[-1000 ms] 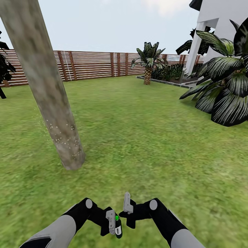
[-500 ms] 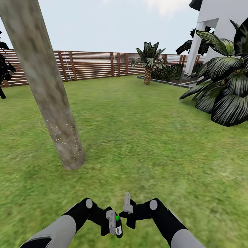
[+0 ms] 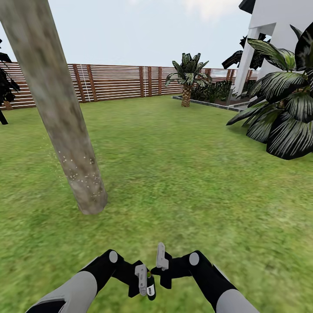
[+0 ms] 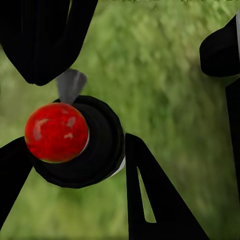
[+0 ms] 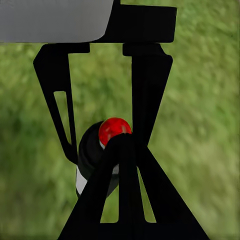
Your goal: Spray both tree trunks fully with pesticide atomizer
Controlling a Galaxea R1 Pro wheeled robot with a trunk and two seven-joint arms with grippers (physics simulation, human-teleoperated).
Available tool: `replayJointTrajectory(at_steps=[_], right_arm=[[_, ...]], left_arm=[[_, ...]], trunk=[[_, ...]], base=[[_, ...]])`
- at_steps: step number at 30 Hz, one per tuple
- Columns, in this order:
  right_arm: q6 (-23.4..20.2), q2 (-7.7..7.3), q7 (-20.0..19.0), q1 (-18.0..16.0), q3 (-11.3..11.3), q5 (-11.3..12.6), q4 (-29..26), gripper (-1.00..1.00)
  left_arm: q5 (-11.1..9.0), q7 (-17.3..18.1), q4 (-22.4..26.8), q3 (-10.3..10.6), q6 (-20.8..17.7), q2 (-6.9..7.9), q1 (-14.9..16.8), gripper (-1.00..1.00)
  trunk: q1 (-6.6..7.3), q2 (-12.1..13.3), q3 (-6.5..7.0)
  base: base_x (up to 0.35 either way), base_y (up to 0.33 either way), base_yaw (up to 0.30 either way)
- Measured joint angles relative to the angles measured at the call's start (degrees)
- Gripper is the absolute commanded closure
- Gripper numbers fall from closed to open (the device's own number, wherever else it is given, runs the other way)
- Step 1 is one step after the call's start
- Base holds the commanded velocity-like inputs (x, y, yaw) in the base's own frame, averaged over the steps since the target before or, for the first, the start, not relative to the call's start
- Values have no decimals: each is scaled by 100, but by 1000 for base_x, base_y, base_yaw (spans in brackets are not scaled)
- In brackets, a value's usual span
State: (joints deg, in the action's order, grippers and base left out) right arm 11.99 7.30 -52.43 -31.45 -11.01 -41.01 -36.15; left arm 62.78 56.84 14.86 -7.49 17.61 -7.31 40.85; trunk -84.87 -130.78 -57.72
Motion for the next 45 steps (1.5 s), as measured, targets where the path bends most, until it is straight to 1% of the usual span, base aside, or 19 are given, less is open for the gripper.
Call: replayJointTrajectory(at_steps=[12,22,23,26,27,28,29,31,33,34,35,36,37,38,39,40,41,43,45], right_arm=[[2,-2,0,0,-3,8,1,100],[2,-6,0,0,-3,10,20,100],[2,-14,0,0,-3,9,24,-100],[5,-41,11,0,-1,7,27,-100],[8,-48,20,0,1,8,31,-100],[9,-73,49,3,0,9,34,-100],[9,-143,155,13,-2,9,59,-100],[20,-372,818,33,-5,15,413,-100],[33,-507,2191,44,-2,23,1284,-100],[104,-539,3580,46,-17,92,2018,-100],[285,-529,4700,48,-5,221,2625,-100],[564,-515,5423,50,49,468,2897,-100],[765,-511,5806,52,54,731,2999,-100],[1004,-508,6337,60,59,1142,3095,-100],[1165,-515,6758,78,62,1644,3152,-100],[1313,-523,7047,125,48,2333,3187,-100],[1404,-528,7153,175,35,2707,3202,-100],[1583,-536,7230,329,22,3029,3215,-100],[1997,-530,7252,660,7,3117,3209,-100]], left_arm=[[13,0,12,-9,-9,99,0,100],[22,-11,-32,13,-23,1068,-4,100],[28,-23,-40,17,-33,1215,-27,100],[15,-100,-36,9,-65,1744,-310,100],[-124,-188,-33,-28,-84,1842,-364,100],[-323,-326,-36,-49,-98,1891,-388,100],[-652,-610,-59,-60,-112,1935,-424,100],[-1419,-1541,-196,-34,-121,1964,-680,100],[-2098,-2787,-310,-32,-121,1961,-1020,100],[-2580,-3766,-422,-65,-113,1946,-1196,100],[-3082,-4545,-607,-77,-81,1936,-1260,100],[-3621,-5118,-771,-81,-41,1931,-1286,100],[-3982,-5409,-853,-72,-13,1931,-1308,100],[-4530,-5691,-918,-88,56,1934,-1372,100],[-5031,-5857,-952,-101,206,1942,-1462,100],[-5645,-5964,-978,-111,456,1954,-1610,100],[-5987,-6009,-986,-111,613,1958,-1751,100],[-6338,-6052,-990,-97,748,1961,-1918,100],[-6446,-6072,-1001,-78,733,1946,-1967,100]], trunk=[[0,0,0],[0,0,0],[0,0,0],[0,0,-1],[0,0,0],[0,0,0],[0,0,0],[0,0,-1],[-1,0,-2],[0,0,-2],[0,0,-2],[0,0,-1],[0,0,-1],[0,0,-1],[0,0,-1],[0,0,-2],[0,0,-2],[0,0,-1],[0,0,-1]], base=[[0,0,0],[0,0,0],[0,0,0],[0,0,0],[0,0,0],[0,0,0],[0,0,0],[0,0,0],[0,0,0],[0,0,0],[0,0,0],[0,0,0],[0,0,0],[0,0,0],[0,0,0],[0,0,0],[0,0,0],[0,0,0],[0,0,0]])
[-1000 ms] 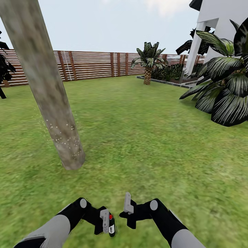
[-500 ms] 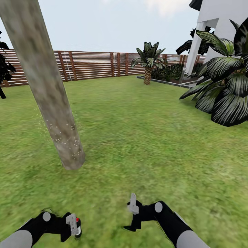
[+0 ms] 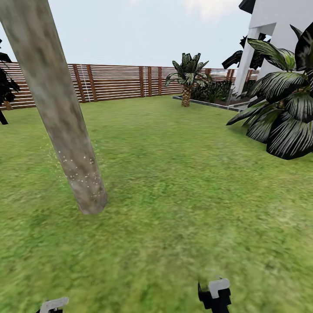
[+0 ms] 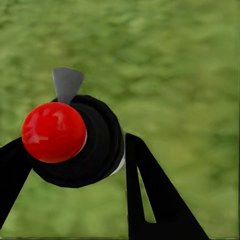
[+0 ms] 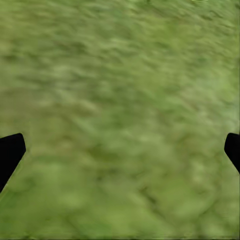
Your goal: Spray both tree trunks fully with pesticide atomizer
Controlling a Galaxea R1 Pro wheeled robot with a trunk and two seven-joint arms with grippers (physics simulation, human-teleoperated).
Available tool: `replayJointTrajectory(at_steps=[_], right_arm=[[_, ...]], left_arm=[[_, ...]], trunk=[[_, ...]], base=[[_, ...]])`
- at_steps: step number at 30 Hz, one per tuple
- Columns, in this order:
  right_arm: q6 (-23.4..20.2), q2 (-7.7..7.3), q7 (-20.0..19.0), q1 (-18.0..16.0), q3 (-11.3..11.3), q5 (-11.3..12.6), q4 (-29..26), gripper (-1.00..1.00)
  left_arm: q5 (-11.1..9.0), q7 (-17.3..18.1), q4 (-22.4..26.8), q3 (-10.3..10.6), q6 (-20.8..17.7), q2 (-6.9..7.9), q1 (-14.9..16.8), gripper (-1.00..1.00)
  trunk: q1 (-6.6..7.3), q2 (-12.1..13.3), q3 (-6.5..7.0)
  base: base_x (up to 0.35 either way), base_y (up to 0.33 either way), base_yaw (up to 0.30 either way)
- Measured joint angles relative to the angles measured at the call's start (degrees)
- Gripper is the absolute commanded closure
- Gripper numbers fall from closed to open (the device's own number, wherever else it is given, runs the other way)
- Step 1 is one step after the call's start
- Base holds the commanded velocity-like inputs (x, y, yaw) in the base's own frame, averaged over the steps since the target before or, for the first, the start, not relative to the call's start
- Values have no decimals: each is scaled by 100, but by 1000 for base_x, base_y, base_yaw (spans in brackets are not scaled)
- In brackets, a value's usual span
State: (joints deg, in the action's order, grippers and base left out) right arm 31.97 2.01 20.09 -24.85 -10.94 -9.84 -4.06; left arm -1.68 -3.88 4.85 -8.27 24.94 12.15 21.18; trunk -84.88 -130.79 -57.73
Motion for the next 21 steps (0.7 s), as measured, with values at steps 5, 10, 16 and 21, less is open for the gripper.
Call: replayJointTrajectory(at_steps=[5,10,16,21], right_arm=[[435,-25,5,152,-7,28,6,-100],[468,-14,22,167,13,396,6,-100],[462,-8,23,167,40,846,15,-100],[462,-8,24,167,32,857,19,-100]], left_arm=[[-34,-1,-37,1,20,-63,-12,100],[-25,46,-151,7,60,-164,-22,100],[-54,0,-186,-14,56,-165,-22,100],[-398,-10,-198,-37,73,-120,-41,100]], trunk=[[0,0,1],[0,0,1],[0,0,1],[-1,0,1]], base=[[0,0,0],[0,0,137],[0,0,276],[-36,3,279]])
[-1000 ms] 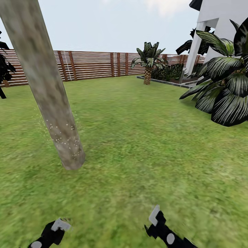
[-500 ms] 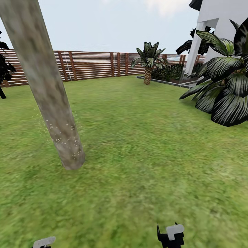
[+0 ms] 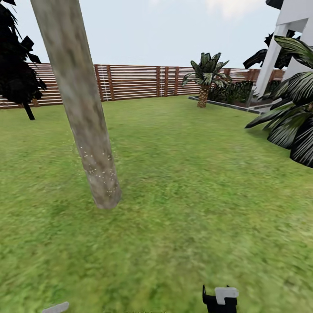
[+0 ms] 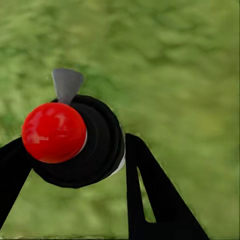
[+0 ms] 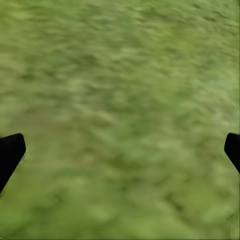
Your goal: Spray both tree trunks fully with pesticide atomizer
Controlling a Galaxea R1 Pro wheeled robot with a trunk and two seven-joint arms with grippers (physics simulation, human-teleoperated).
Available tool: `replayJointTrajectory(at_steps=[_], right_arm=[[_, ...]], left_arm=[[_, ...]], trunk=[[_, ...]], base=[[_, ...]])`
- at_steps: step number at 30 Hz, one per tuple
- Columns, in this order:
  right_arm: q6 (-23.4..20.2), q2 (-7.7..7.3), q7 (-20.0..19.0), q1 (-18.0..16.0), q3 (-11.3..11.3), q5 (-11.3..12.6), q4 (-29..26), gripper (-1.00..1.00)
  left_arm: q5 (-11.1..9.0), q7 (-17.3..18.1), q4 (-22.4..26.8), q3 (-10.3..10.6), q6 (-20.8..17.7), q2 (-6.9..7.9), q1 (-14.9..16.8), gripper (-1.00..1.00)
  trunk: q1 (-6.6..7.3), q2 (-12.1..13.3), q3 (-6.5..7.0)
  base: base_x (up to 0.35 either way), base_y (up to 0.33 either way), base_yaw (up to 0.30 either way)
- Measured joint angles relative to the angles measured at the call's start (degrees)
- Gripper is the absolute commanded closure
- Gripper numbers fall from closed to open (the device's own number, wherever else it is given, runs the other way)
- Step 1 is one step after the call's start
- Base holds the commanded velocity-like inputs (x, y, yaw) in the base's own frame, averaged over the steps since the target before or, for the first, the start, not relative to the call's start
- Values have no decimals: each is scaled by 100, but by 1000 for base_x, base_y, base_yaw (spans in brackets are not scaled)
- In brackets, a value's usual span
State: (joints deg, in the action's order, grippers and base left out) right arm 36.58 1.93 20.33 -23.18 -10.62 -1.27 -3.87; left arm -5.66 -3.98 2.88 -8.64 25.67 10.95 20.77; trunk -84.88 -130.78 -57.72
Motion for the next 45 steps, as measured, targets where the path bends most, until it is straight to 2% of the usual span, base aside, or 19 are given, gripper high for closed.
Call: replayJointTrajectory(at_steps=[3,6,28,37,45], right_arm=[[-1,0,0,0,-1,0,-2,-100],[-2,0,-1,1,-1,0,0,-100],[-2,17,-6,1,-2,-3,4,-100],[0,18,-8,0,-2,-6,5,-100],[0,18,-9,0,-4,-7,5,-100]], left_arm=[[-138,3,-1,21,6,4,-6,100],[-162,-2,-2,26,5,-1,-7,100],[-188,-5,-2,28,8,-48,-7,100],[-179,-4,-1,27,13,-48,-8,100],[-179,-2,-9,29,12,-48,-8,100]], trunk=[[-2,0,0],[-2,0,0],[-2,0,0],[-1,0,0],[1,0,0]], base=[[-263,79,279],[-291,174,279],[-270,189,279],[-193,24,279],[-13,0,279]])
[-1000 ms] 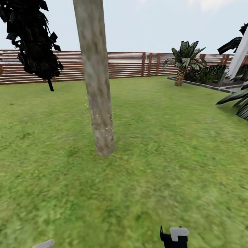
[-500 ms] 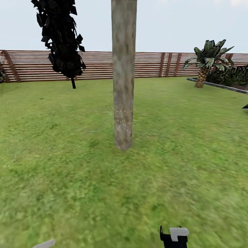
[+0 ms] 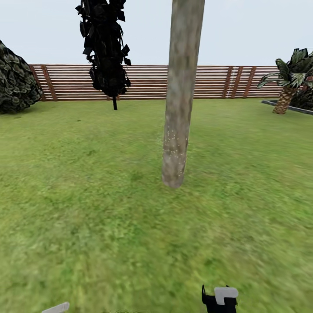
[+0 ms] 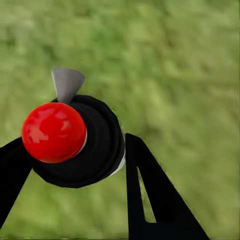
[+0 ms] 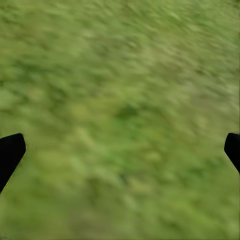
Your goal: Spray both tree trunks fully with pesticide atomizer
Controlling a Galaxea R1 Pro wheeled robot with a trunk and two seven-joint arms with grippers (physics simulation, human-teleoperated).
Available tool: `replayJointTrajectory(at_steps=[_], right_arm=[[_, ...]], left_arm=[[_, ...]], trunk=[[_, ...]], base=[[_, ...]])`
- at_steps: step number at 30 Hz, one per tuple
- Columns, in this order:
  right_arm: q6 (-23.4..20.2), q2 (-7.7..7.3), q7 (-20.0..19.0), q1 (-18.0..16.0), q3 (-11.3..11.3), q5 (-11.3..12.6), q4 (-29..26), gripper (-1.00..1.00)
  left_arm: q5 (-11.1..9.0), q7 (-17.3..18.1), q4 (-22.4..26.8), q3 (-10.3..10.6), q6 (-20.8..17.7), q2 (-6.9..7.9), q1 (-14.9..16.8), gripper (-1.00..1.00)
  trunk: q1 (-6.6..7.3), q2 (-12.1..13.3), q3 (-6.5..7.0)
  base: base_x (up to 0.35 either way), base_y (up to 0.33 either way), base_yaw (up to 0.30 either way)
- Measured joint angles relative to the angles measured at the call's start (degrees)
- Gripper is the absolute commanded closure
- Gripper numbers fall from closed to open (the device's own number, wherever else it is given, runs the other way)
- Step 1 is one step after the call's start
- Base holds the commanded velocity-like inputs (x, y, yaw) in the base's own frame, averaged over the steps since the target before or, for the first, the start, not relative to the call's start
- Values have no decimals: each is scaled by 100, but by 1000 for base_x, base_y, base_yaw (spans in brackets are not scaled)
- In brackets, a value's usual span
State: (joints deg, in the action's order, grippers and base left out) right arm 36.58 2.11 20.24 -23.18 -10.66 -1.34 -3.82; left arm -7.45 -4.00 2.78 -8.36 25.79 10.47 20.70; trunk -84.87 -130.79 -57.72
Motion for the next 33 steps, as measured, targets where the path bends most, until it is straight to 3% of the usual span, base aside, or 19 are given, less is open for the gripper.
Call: replayJointTrajectory(at_steps=[7,33], right_arm=[[-2,0,-1,1,0,0,-2,-100],[-3,0,-1,1,-3,0,-2,-100]], left_arm=[[0,-2,-1,-1,4,0,1,100],[0,-3,-2,-1,-3,-9,1,100]], trunk=[[-2,0,0],[-2,0,0]], base=[[-151,120,279],[-192,255,279]])
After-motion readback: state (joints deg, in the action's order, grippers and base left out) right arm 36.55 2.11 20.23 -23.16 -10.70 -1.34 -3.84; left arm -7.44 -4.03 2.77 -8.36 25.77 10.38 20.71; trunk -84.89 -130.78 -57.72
